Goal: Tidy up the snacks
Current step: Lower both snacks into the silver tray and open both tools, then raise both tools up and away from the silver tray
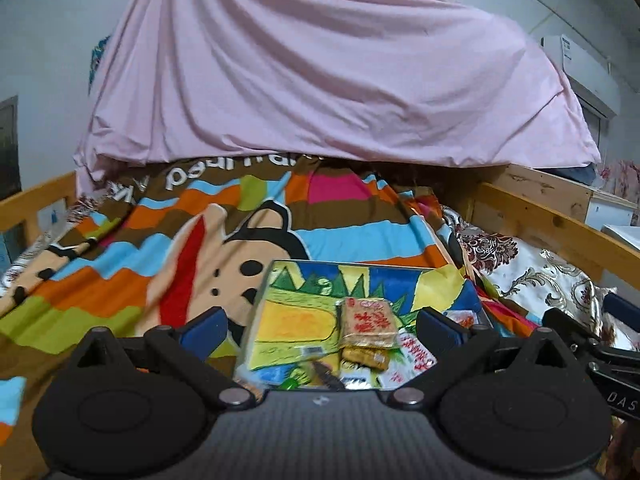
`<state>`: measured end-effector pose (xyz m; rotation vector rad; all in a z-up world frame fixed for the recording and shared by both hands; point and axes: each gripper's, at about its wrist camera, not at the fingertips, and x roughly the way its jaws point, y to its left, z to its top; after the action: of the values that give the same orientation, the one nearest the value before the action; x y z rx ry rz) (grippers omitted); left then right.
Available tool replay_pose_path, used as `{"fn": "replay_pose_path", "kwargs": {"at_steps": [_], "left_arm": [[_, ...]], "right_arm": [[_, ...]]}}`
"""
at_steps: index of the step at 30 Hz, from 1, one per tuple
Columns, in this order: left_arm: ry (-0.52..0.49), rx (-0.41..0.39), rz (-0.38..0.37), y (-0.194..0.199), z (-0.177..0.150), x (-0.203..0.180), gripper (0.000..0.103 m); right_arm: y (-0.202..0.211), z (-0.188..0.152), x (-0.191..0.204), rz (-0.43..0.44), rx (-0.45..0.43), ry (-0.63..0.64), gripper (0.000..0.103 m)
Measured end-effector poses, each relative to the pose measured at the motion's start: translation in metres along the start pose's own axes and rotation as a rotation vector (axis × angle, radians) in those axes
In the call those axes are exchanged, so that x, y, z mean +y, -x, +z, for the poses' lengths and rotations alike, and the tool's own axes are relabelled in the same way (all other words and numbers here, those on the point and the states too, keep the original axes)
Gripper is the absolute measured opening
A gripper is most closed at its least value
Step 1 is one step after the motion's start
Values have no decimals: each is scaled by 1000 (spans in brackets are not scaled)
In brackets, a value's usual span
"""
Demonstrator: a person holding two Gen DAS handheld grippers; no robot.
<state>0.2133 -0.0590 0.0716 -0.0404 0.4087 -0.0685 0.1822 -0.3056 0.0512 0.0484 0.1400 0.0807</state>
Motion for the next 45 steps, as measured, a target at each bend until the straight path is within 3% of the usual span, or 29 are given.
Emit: {"fn": "replay_pose_path", "kwargs": {"at_steps": [9, 19, 27, 45], "left_arm": [[4, -13, 15, 52, -27, 35, 102], [-66, 3, -7, 81, -66, 60, 102], [-72, 67, -39, 69, -84, 77, 102], [-140, 67, -92, 17, -100, 103, 102]], "right_arm": [[62, -11, 21, 40, -16, -4, 102], [85, -30, 60, 76, 87, 24, 102], [81, -45, 93, 139, 145, 125, 102], [46, -80, 131, 207, 253, 276, 102]]}}
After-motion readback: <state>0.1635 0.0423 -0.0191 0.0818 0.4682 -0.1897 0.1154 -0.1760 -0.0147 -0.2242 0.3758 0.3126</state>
